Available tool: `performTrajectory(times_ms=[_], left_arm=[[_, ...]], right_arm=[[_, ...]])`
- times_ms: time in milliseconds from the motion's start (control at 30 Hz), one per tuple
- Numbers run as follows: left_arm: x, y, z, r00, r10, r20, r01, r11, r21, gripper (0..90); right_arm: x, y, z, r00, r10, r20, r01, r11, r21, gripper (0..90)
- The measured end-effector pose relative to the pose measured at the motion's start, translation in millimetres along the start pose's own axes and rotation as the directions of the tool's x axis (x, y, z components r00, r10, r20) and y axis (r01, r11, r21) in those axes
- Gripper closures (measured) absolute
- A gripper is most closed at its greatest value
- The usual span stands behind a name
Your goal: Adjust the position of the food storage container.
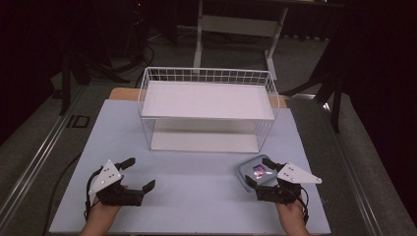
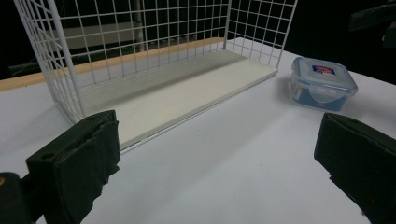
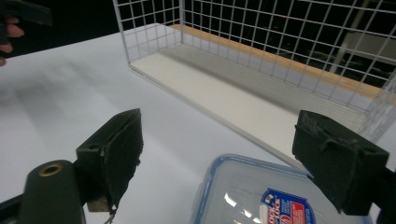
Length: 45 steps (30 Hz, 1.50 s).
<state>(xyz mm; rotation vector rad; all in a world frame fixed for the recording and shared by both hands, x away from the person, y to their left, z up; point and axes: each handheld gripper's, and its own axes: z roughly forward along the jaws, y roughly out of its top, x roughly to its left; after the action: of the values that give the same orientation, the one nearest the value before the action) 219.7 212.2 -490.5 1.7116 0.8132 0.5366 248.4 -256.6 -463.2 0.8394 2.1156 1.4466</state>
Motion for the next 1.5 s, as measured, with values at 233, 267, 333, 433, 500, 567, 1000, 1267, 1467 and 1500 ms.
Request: performTrajectory(times_ms=[233, 267, 333, 433, 500, 567, 1000, 1267, 1467, 1500], left_arm=[[-1.4, 0.9, -1.2, 1.0000, 0.001, 0.005, -0.001, 0.9999, -0.017, 1.3], [-1.5, 1.0, -1.5, 1.0000, 0.000, 0.007, 0.000, 0.9998, -0.020, 1.4], [-2.1, 1.3, -2.0, 0.9999, 0.003, 0.010, -0.003, 0.9997, -0.026, 1.3], [-2.7, 1.6, -2.4, 0.9999, 0.004, 0.011, -0.003, 0.9995, -0.032, 1.3], [-3.2, 1.8, -2.2, 0.9999, 0.006, 0.015, -0.006, 0.9994, -0.033, 1.4], [-3.6, 1.7, -1.8, 0.9998, 0.008, 0.016, -0.008, 0.9994, -0.033, 1.3], [-3.5, 1.5, -0.9, 0.9999, 0.007, 0.014, -0.007, 0.9995, -0.030, 1.4], [-2.6, 1.4, -0.4, 0.9999, 0.004, 0.012, -0.004, 0.9996, -0.028, 1.4], [-2.6, 0.8, 0.9, 0.9999, 0.004, 0.012, -0.004, 0.9997, -0.023, 1.4], [-2.7, 0.7, 1.1, 0.9999, 0.006, 0.011, -0.006, 0.9998, -0.020, 1.3]], right_arm=[[7.0, 4.7, -2.5, 0.9995, -0.021, -0.025, 0.021, 0.9997, -0.016, 16.0], [8.8, 6.5, -3.5, 0.9993, -0.029, -0.024, 0.028, 0.9994, -0.020, 16.0], [12.1, 10.5, -6.1, 0.9984, -0.041, -0.039, 0.040, 0.9987, -0.031, 16.0], [16.7, 17.1, -9.0, 0.9962, -0.081, -0.032, 0.079, 0.9956, -0.050, 16.0], [18.9, 20.5, -10.8, 0.9952, -0.092, -0.033, 0.090, 0.9942, -0.058, 16.0], [20.7, 22.0, -11.9, 0.9949, -0.095, -0.035, 0.093, 0.9936, -0.065, 15.9], [19.3, 47.1, -14.9, 0.9941, -0.088, -0.064, 0.081, 0.9914, -0.103, 13.9], [-9.7, 53.8, -13.6, 0.9987, 0.006, -0.051, -0.011, 0.9954, -0.096, 13.0], [-36.2, 53.3, -10.7, 0.9991, 0.015, 0.039, -0.012, 0.9979, -0.064, 12.4], [-38.9, 52.6, -9.9, 0.9979, 0.016, 0.063, -0.012, 0.9982, -0.059, 13.0]])
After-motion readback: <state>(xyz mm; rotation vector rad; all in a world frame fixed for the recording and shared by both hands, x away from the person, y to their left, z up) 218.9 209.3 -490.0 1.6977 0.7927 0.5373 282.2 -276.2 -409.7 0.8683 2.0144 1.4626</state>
